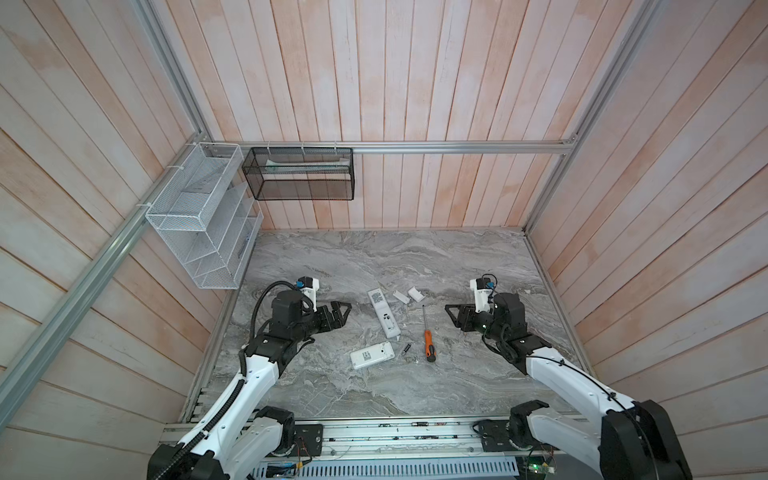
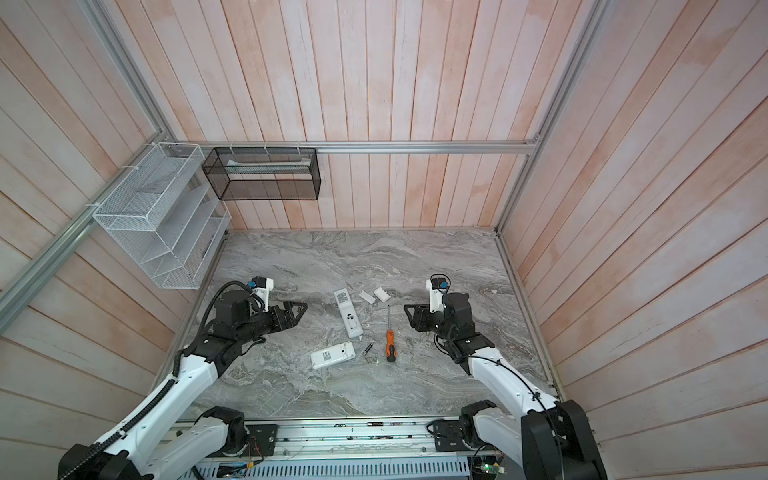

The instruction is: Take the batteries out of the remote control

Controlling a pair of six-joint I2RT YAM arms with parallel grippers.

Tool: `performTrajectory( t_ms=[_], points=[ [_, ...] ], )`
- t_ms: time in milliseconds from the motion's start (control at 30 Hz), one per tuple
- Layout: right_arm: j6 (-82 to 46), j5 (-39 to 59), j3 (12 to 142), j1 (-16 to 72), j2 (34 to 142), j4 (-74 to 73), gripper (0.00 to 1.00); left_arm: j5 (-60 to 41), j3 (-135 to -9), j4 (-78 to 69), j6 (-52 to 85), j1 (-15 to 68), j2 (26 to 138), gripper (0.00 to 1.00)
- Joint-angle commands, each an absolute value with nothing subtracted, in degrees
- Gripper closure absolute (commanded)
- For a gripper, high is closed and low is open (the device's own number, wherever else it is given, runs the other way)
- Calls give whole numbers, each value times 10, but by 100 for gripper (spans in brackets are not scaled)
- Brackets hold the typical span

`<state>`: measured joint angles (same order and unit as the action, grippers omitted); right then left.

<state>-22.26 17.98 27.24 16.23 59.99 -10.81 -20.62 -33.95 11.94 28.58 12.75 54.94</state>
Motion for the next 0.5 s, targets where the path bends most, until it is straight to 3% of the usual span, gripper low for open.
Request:
performTrajectory(
  t_ms=[0,133,267,467],
  points=[
    [-204,116,282,133,570,-106,43,-144,-328,96,301,124,527,0],
    [-191,58,271,89,552,-147,39,-94,-307,60,285,124,482,0],
    [-185,17,258,46,570,-188,26,2,-267,15,255,125,430,0],
    [-137,17,270,17,641,-253,21,109,-215,-51,154,125,376,0]
  ],
)
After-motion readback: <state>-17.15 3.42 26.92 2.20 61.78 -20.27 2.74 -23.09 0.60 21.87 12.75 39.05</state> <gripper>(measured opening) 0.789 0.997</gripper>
